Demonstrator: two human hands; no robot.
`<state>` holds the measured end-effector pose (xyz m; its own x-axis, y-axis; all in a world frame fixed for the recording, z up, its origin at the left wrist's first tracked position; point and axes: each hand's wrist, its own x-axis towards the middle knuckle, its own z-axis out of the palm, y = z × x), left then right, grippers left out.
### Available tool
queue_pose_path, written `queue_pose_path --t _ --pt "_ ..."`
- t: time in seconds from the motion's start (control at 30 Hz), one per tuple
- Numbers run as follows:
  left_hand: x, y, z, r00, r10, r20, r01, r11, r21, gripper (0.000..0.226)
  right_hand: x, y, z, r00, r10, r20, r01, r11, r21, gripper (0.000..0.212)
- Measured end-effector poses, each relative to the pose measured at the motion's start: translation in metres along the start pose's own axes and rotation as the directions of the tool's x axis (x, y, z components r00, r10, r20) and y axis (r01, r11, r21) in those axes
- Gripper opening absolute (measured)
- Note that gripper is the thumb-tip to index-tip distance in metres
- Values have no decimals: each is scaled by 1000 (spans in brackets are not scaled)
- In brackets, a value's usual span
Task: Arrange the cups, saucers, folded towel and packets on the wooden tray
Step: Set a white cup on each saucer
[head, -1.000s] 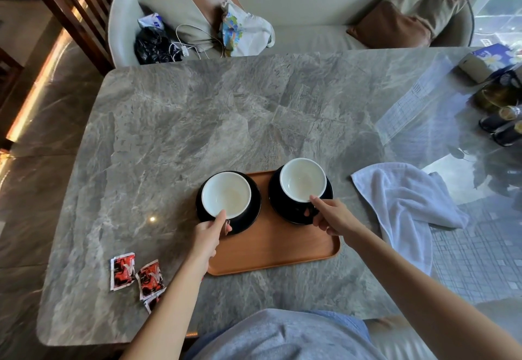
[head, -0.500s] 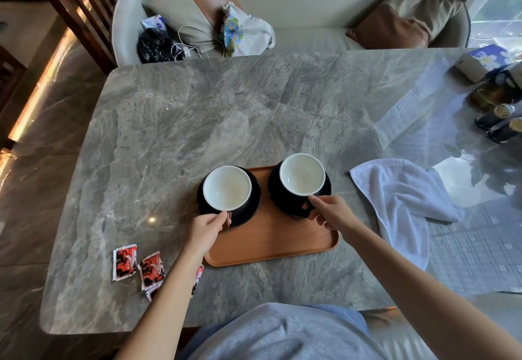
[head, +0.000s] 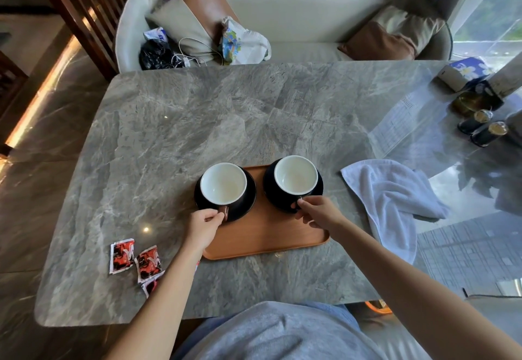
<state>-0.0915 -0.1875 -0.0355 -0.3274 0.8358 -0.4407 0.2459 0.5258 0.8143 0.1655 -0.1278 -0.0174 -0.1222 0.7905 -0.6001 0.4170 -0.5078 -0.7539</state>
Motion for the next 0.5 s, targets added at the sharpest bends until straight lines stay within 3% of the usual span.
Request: queue_pose_path --t 0.33,0.5 --pt "-2 -1 -1 1000 -16 -18 17 999 28 29 2 3 3 1000 4 -22 -3 1000 13 26" --pt "1 -6 -17 997 -47 -66 45 999 -25 20 2 9 -1 997 -31 -65 29 999 -43 23"
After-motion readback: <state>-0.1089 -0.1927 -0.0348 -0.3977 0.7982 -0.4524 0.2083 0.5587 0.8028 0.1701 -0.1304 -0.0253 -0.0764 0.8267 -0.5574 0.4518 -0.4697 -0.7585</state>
